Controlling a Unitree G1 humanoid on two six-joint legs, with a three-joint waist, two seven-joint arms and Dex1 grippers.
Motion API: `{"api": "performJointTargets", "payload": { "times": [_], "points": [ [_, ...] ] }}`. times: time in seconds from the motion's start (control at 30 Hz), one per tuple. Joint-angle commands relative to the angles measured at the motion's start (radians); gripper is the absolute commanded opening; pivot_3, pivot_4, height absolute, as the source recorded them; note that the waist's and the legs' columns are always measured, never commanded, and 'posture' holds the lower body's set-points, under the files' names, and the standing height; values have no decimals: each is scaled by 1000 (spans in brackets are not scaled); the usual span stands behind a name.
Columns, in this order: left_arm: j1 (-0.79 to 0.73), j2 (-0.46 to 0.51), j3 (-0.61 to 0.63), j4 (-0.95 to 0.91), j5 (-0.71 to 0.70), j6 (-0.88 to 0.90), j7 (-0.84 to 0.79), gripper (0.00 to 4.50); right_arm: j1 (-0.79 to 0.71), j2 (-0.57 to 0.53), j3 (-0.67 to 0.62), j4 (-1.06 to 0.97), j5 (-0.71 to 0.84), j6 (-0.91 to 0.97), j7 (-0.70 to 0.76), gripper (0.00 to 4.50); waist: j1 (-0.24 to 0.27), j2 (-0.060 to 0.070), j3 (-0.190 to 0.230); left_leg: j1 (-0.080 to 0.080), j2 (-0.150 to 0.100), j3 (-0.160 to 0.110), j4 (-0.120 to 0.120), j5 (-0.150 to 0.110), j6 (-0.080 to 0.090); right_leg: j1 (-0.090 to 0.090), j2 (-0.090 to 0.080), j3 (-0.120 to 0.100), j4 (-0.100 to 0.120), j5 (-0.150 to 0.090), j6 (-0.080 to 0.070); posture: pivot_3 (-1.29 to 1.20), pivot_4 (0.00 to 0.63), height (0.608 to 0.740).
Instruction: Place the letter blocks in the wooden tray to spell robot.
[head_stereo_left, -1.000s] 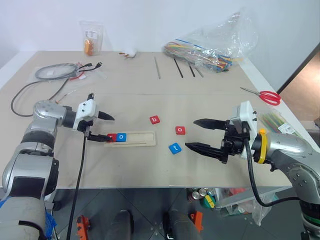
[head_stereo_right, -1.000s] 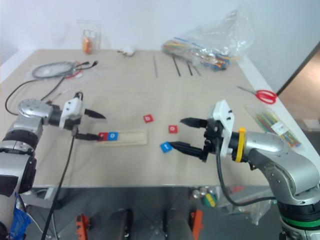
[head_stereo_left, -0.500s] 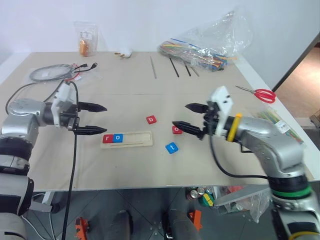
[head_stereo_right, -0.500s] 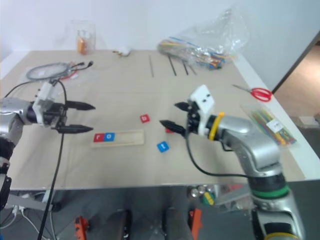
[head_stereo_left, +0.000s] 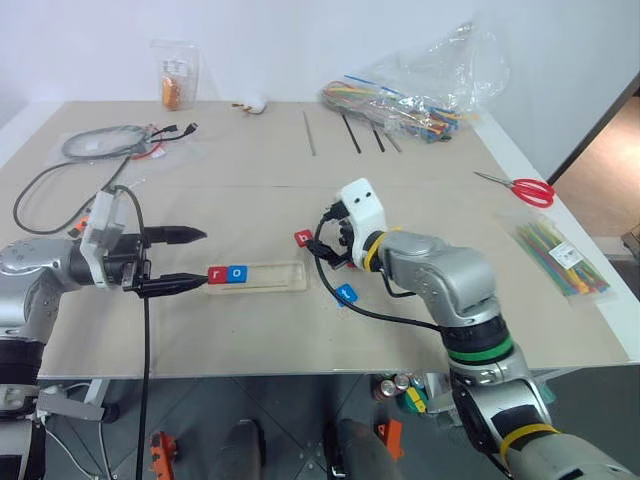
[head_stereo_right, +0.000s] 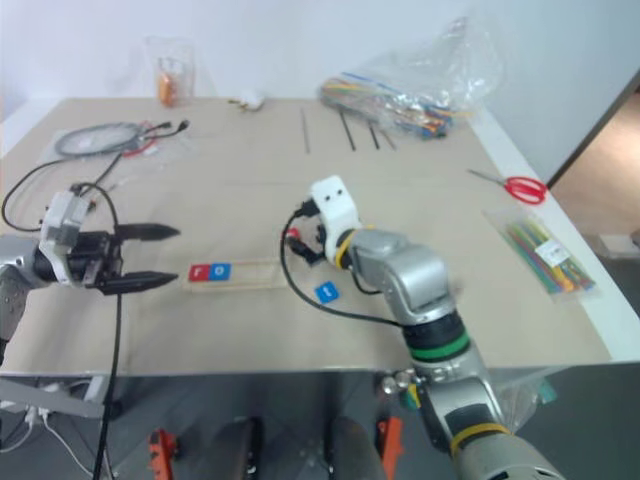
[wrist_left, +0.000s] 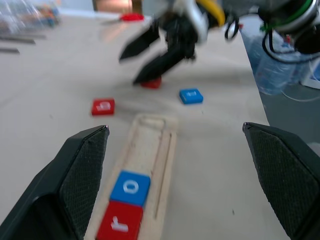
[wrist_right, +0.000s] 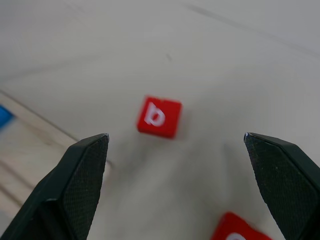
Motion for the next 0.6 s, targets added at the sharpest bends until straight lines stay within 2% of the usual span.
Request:
{"api": "performJointTargets", "payload": {
  "times": [0.03,0.37,0.6],
  "points": [
    [8,-4,42,-43,-12,20,12,4455,-43,21,14,35,-45,-34,-7,4500,-1,0,0,0,1,1,0,0,0,-1,1,1,0,1,1,0,150,740],
    [45,8,61,-57,-8,53,-5,4455,-88,125,9,119,-83,-56,11,4500,-10,0,0,0,10,4,-1,0,0,-5,14,6,0,5,-5,0,150,740],
    [69,17,70,-56,9,63,-16,4455,-116,114,-12,133,-85,-70,56,4500,-12,0,0,0,12,6,-1,0,0,-5,15,8,0,5,-6,0,150,740]
  ]
}}
